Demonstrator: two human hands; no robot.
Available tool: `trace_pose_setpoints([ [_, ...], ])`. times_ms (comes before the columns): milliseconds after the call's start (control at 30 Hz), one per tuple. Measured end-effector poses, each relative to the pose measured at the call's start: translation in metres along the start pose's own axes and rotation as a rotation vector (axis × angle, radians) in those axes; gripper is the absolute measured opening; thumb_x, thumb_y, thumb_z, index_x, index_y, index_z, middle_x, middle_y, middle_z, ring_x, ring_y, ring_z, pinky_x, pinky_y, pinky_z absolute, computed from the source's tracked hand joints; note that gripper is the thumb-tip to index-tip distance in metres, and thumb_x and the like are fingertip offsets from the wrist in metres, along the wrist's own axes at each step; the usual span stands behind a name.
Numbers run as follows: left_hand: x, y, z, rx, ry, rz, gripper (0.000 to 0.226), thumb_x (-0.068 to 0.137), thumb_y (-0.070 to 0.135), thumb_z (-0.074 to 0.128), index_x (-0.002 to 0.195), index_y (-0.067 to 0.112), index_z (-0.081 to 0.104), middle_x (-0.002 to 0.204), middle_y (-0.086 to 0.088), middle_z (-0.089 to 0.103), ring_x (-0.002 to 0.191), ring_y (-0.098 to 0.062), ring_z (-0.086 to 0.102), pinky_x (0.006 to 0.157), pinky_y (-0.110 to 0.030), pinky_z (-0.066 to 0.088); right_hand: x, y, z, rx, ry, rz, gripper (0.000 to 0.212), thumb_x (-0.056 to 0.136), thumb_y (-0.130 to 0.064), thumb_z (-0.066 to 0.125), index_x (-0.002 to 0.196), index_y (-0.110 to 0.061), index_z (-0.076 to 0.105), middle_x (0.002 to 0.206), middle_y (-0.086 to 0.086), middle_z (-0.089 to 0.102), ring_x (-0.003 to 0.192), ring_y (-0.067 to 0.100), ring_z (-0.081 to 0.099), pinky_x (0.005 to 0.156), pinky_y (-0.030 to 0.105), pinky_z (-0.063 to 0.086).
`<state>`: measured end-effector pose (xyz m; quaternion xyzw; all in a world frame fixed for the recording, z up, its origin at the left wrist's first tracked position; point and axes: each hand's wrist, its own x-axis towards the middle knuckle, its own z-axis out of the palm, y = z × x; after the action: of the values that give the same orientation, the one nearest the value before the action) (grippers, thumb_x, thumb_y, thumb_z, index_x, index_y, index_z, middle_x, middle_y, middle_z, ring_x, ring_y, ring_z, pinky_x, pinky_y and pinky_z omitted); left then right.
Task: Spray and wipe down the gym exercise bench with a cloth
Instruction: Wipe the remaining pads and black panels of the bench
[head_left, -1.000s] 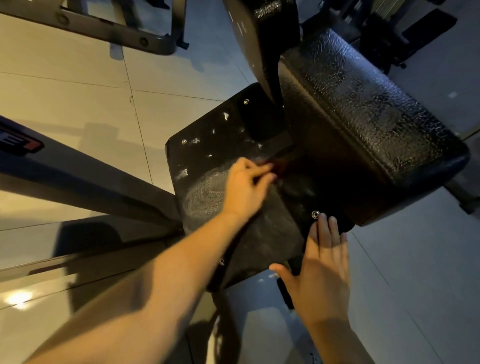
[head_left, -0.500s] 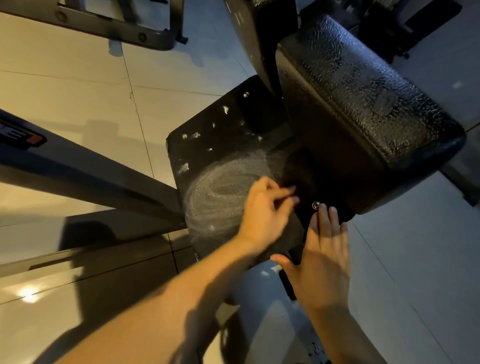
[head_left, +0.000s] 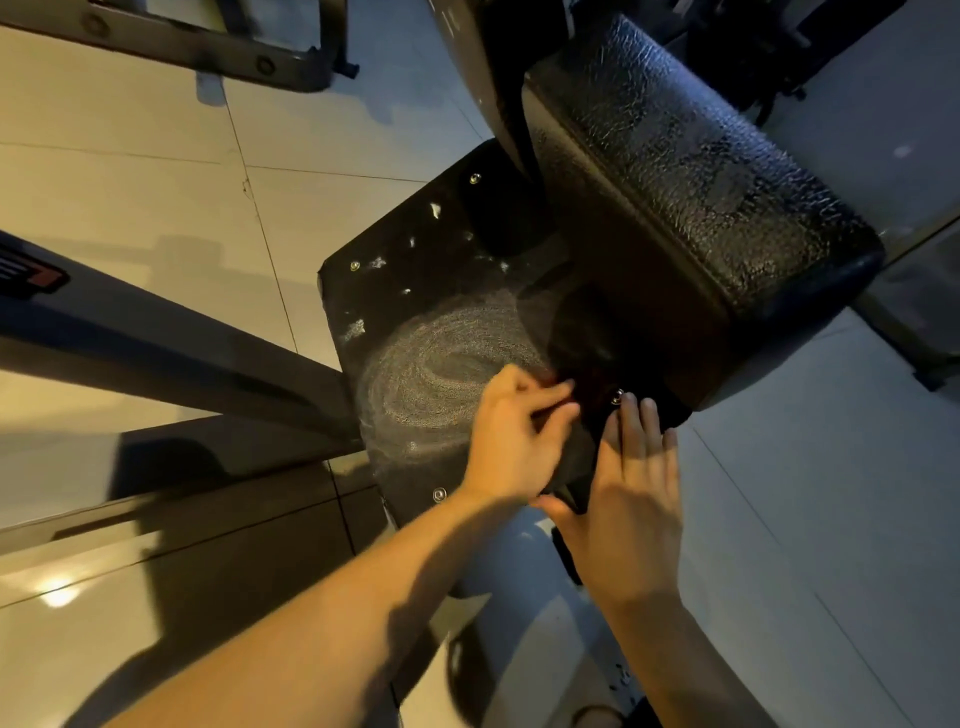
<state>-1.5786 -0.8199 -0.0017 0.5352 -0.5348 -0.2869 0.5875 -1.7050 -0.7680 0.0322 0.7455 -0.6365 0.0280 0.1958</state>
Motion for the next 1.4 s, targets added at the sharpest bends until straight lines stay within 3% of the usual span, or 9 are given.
trace_pose_setpoints([
  [100,0.042,-0.008,-0.013,0.052,-0.042,0.089,0.025,0.091,0.025,0.075,0.115,0.018,0.078,0.092,0.002,0.053,0.087,-0.016,0.055,0.079,-0.026,0.042,-0.001,-0.001,0.0,-0.01,0.012,-0.008,0.12,0.071,-0.076,0.064,0.155,0.004,0.033,0.165,0.02,0.027,0.156,0.035,0.018,0.126,0.048,0.012],
  [233,0.06,-0.069,-0.066,0.107,0.089,-0.182,0.03,0.094,0.027,0.072,0.123,0.02,0.074,0.1,-0.004,0.057,0.094,-0.019,0.057,0.091,-0.034,0.046,-0.003,0.0,0.002,0.01,0.041,-0.009,0.12,0.072,-0.08,0.056,0.156,0.003,0.032,0.166,0.018,0.025,0.156,0.035,0.017,0.126,0.047,0.012],
  [433,-0.026,-0.085,-0.075,0.108,0.27,-0.422,0.032,0.094,0.023,0.073,0.125,0.014,0.072,0.102,0.0,0.054,0.096,-0.016,0.057,0.084,-0.006,0.037,-0.001,-0.002,0.001,0.003,0.056,-0.048,0.115,0.076,-0.078,0.051,0.154,0.005,0.033,0.165,0.02,0.023,0.155,0.039,0.019,0.128,0.05,0.01],
  [567,-0.034,-0.033,-0.031,0.049,0.11,-0.258,0.027,0.092,0.019,0.075,0.119,0.018,0.076,0.095,0.002,0.053,0.09,-0.017,0.056,0.091,-0.039,0.049,0.006,-0.007,-0.01,-0.103,-0.083,-0.024,0.123,0.074,-0.08,0.065,0.156,0.002,0.023,0.167,0.018,0.013,0.157,0.034,0.01,0.125,0.049,0.003],
  [667,-0.013,0.007,-0.008,0.019,-0.039,-0.036,0.025,0.093,0.02,0.072,0.118,0.019,0.077,0.094,0.004,0.051,0.092,-0.017,0.055,0.089,-0.035,0.049,0.008,-0.006,-0.011,-0.108,-0.041,-0.028,0.12,0.06,-0.065,0.087,0.146,0.008,0.046,0.157,0.026,0.039,0.15,0.04,0.032,0.123,0.054,0.023],
  [800,0.006,-0.009,-0.022,0.093,-0.109,0.109,0.03,0.095,0.024,0.071,0.124,0.022,0.074,0.101,0.005,0.051,0.099,-0.017,0.054,0.091,-0.027,0.045,0.011,0.002,-0.008,-0.127,-0.007,-0.086,0.115,0.064,-0.066,0.083,0.142,0.012,0.049,0.151,0.029,0.045,0.144,0.043,0.039,0.12,0.054,0.027],
  [967,-0.021,-0.1,-0.094,0.179,0.091,-0.23,0.031,0.096,0.021,0.071,0.126,0.015,0.072,0.102,-0.003,0.055,0.092,-0.013,0.054,0.094,-0.037,0.048,0.003,0.014,-0.002,-0.09,0.101,-0.182,0.106,0.076,-0.061,0.076,0.145,0.013,0.045,0.154,0.03,0.041,0.146,0.048,0.036,0.122,0.054,0.025],
  [1100,-0.034,-0.092,-0.086,0.148,0.228,-0.409,0.032,0.095,0.02,0.072,0.125,0.011,0.072,0.103,-0.003,0.054,0.094,-0.019,0.057,0.098,-0.042,0.049,0.004,0.008,-0.006,-0.092,0.081,-0.156,0.106,0.072,-0.06,0.082,0.142,0.013,0.049,0.153,0.03,0.043,0.145,0.047,0.037,0.121,0.055,0.029],
  [1400,-0.019,-0.004,-0.019,0.119,-0.122,0.113,0.03,0.097,0.024,0.068,0.126,0.022,0.073,0.104,0.003,0.05,0.101,-0.017,0.049,0.092,-0.026,0.039,0.015,0.017,-0.02,-0.088,0.034,-0.151,0.095,0.069,-0.056,0.087,0.136,0.006,0.058,0.145,0.02,0.053,0.138,0.039,0.046,0.114,0.05,0.04],
])
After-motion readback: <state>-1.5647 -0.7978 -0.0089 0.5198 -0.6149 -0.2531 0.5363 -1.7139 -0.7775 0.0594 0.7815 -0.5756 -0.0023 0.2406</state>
